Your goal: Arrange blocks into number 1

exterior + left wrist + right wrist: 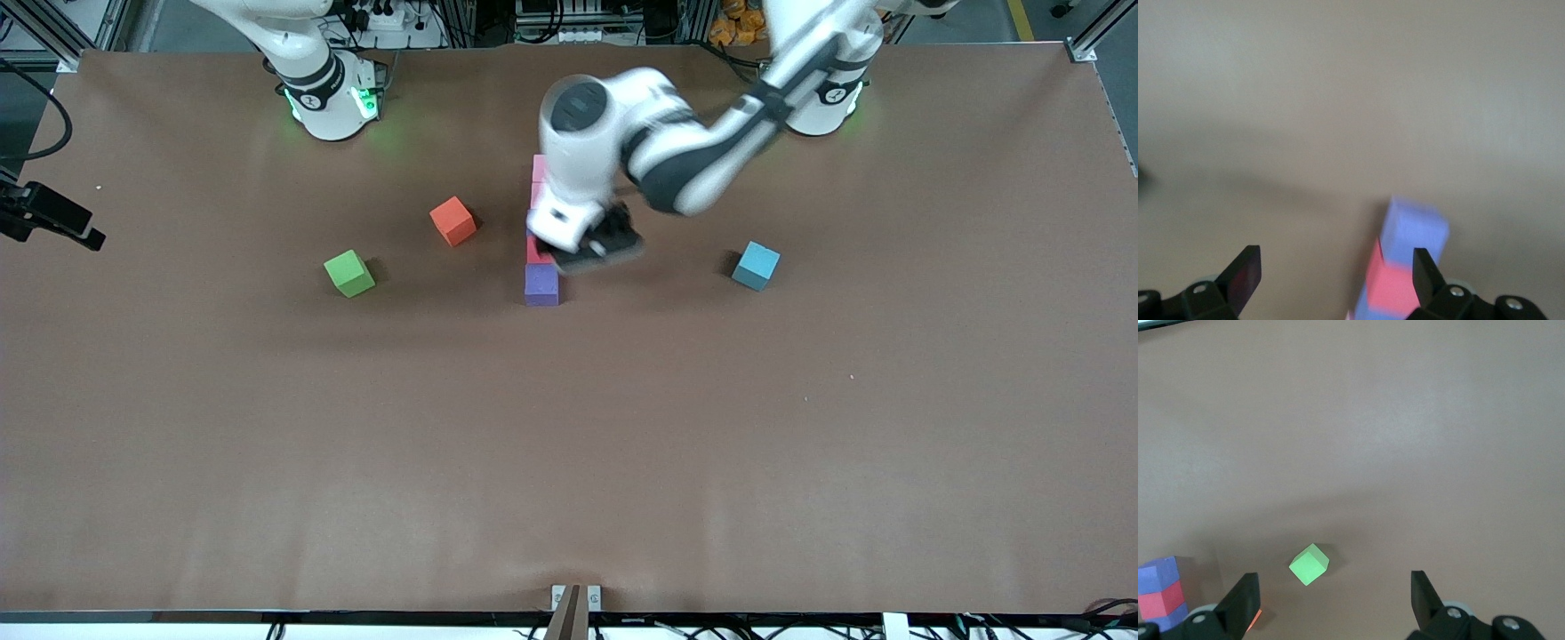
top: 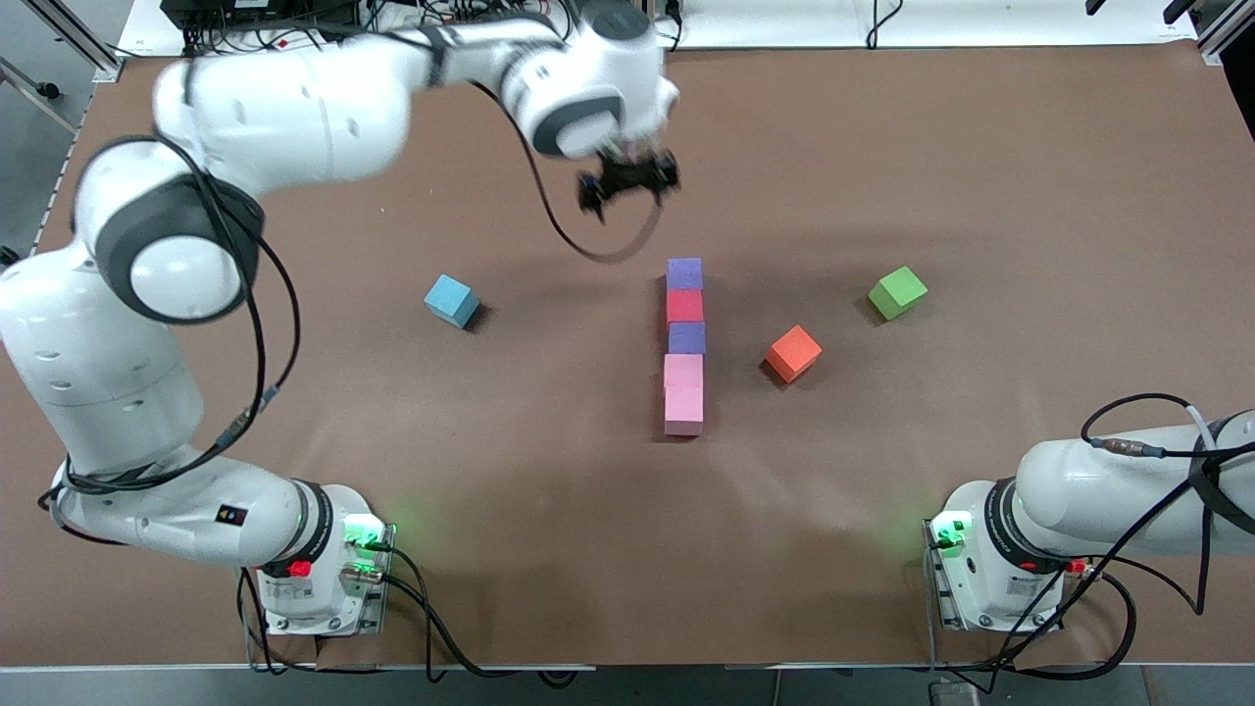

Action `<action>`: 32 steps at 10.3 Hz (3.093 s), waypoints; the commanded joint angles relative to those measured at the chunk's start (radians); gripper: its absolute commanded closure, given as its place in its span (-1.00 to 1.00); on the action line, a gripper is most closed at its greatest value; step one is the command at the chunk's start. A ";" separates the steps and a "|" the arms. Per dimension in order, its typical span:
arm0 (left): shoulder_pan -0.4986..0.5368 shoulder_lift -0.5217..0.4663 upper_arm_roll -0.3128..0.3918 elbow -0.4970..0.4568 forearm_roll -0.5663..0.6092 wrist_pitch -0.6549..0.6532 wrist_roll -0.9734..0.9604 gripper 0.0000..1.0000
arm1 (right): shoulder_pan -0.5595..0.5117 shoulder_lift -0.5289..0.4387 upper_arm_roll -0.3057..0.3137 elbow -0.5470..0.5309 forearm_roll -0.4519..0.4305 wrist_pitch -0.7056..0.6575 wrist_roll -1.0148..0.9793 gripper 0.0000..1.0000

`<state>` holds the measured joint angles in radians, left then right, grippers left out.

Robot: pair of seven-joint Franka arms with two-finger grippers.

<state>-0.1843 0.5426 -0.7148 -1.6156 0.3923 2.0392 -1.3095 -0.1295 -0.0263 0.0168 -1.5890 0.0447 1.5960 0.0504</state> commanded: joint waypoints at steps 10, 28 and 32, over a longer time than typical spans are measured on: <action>0.428 -0.045 0.074 0.030 0.028 -0.063 0.552 -1.00 | -0.013 -0.010 0.011 -0.003 -0.009 -0.024 0.002 -1.00; 0.106 -0.587 0.689 0.039 -0.388 -0.517 1.263 -1.00 | -0.010 -0.010 0.011 -0.003 -0.005 -0.018 0.002 -1.00; 0.106 -0.587 0.689 0.085 -0.415 -0.541 1.340 -1.00 | -0.012 -0.010 0.011 -0.003 -0.005 -0.018 0.002 -1.00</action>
<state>-0.0773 -0.0436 -0.0320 -1.5578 0.0009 1.5273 0.0008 -0.1300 -0.0267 0.0178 -1.5886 0.0446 1.5806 0.0504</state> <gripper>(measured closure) 0.000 0.000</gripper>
